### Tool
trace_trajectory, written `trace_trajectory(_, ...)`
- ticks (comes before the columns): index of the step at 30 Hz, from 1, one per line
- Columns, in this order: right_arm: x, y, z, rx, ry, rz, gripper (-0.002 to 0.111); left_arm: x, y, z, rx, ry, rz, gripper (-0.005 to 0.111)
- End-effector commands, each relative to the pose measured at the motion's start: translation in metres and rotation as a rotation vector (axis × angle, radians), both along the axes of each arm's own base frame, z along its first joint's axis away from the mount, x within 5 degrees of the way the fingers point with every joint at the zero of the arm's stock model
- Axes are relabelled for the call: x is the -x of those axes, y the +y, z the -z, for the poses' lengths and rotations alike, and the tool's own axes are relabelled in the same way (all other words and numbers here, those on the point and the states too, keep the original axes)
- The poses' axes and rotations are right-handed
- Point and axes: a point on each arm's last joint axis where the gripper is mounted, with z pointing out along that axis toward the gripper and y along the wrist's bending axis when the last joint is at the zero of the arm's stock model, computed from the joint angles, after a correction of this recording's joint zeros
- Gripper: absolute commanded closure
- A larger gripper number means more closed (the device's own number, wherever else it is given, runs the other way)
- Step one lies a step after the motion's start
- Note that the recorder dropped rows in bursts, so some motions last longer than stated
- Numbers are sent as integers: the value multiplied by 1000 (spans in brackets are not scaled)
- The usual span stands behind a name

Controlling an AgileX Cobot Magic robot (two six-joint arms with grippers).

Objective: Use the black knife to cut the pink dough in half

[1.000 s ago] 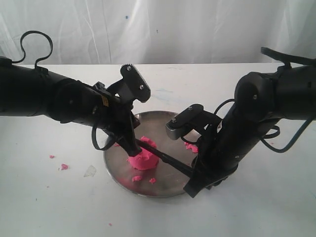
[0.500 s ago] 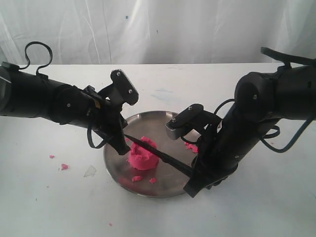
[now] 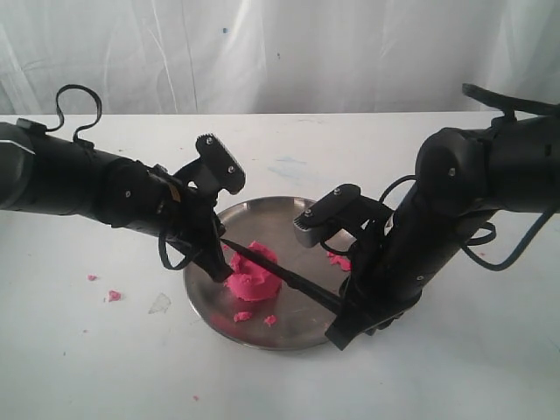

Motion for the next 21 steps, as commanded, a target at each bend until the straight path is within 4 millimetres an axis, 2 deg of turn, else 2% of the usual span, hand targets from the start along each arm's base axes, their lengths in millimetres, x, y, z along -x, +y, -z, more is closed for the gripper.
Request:
trace_trajectory(1, 0, 0, 0, 0, -5, 4, 108, 1, 1, 18, -7, 71, -24, 107)
trace_trajectory(21, 0, -1, 1, 0, -8, 5, 108, 1, 0, 22, -13, 80, -23, 107)
